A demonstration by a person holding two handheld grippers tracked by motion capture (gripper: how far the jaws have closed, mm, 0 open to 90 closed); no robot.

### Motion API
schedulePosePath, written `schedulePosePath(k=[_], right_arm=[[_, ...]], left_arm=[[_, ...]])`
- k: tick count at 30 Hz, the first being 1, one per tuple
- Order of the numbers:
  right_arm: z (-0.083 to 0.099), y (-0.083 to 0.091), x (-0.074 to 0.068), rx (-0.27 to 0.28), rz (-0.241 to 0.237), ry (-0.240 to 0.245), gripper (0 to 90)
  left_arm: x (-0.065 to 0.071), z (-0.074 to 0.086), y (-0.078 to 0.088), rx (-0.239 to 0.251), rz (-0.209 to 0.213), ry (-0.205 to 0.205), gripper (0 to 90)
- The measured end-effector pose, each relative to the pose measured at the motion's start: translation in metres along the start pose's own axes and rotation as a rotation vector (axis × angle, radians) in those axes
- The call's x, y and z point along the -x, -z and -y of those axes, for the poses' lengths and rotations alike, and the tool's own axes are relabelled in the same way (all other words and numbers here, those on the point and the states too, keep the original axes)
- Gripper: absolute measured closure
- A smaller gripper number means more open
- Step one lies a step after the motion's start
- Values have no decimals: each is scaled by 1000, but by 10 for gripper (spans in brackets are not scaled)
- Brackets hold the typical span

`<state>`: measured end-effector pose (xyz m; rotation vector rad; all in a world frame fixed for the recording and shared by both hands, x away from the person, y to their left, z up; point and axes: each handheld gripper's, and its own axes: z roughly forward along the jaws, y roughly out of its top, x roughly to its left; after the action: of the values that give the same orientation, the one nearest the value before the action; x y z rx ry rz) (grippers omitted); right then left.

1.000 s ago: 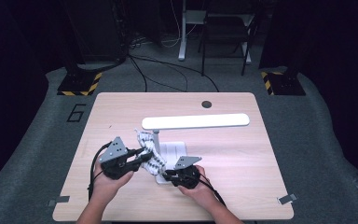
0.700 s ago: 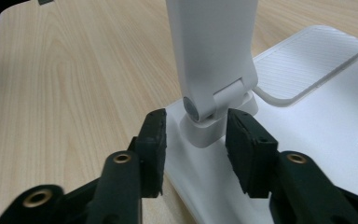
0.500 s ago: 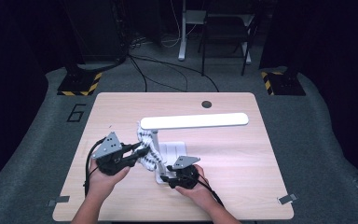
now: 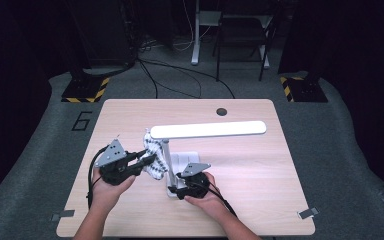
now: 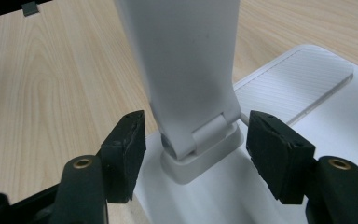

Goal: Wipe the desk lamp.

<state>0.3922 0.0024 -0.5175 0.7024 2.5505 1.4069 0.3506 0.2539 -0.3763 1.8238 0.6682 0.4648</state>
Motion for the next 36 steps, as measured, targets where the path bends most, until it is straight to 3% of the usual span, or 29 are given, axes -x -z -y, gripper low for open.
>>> schedulePosePath(k=[8,12,15,24,36], right_arm=[[-5,-5,6,-18,-13,-3,391],[-7,-8,8,-16,-33,27,398],[-7,-10,8,-13,-53,19,408],[-11,-16,8,-33,-53,52,450],[-8,-13,-3,-30,-32,18,453]], left_arm=[[-2,7,2,-10,-10,8,724],[-4,10,4,-18,-19,2,724],[-4,11,6,-18,-23,4,723],[-8,15,12,-2,-32,23,724],[-9,25,7,-2,-31,50,723]])
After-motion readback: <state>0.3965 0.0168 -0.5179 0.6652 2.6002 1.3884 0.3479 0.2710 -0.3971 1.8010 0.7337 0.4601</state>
